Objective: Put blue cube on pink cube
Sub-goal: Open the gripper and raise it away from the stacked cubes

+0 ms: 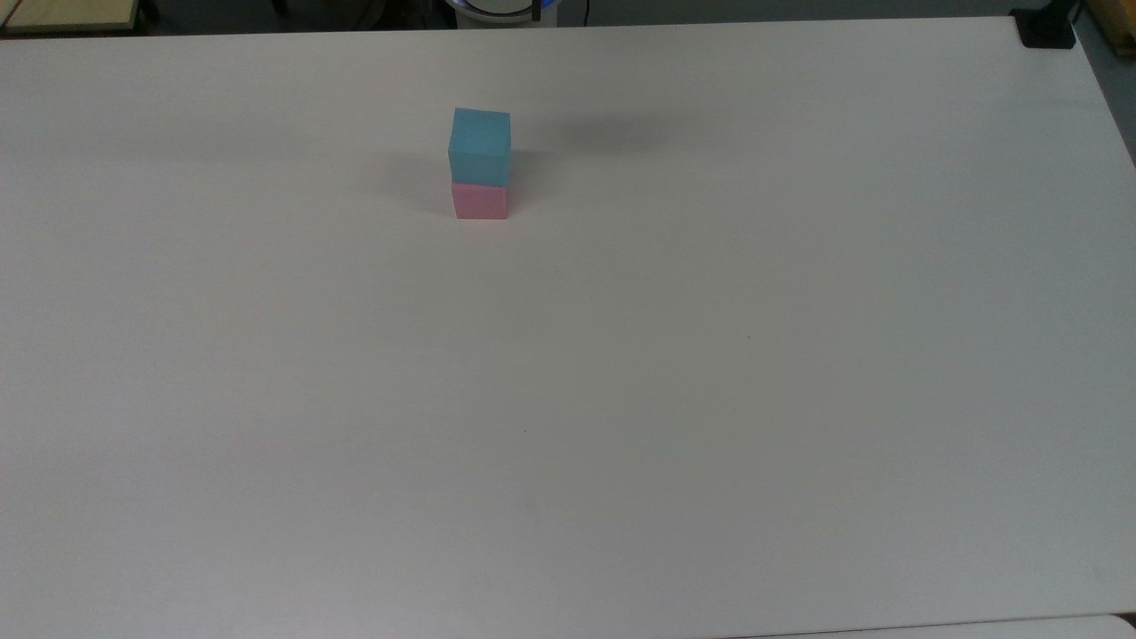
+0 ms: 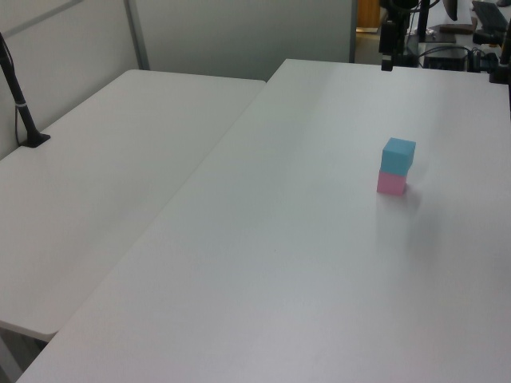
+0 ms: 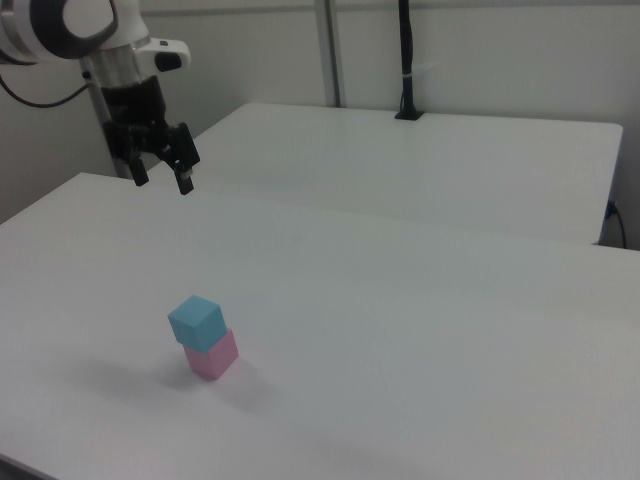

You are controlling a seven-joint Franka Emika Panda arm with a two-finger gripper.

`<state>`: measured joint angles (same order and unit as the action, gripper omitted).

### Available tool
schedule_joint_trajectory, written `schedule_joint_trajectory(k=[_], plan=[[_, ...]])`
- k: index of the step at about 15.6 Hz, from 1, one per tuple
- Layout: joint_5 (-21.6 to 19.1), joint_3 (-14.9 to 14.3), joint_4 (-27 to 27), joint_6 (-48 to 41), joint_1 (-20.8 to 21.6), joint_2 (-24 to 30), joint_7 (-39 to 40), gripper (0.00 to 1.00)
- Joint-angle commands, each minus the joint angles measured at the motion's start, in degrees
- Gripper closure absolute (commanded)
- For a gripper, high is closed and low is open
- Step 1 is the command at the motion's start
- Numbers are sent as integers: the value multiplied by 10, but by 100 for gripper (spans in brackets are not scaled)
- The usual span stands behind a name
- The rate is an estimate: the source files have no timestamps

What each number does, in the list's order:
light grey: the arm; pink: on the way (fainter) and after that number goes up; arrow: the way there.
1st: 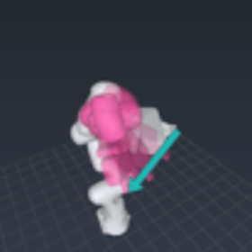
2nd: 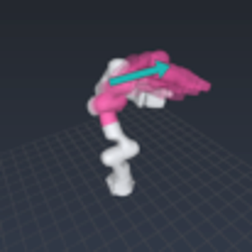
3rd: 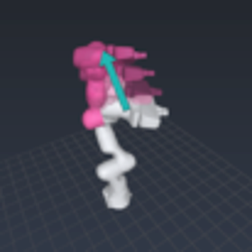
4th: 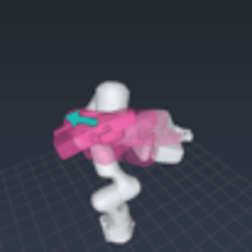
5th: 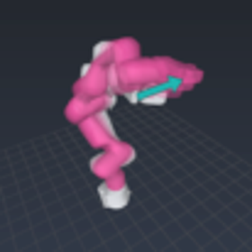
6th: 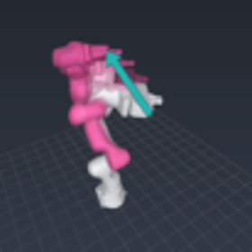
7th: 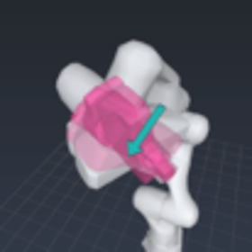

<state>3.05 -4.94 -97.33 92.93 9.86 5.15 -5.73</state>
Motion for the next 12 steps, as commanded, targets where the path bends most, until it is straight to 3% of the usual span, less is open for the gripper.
schedule_joint_trajectory(k=[1,7,12], plan=[[-12,-9,11,30,-14,-18,2,0],[-11,-9,69,51,-15,-85,-2,0],[-10,-9,69,46,-14,-88,-4,0]])
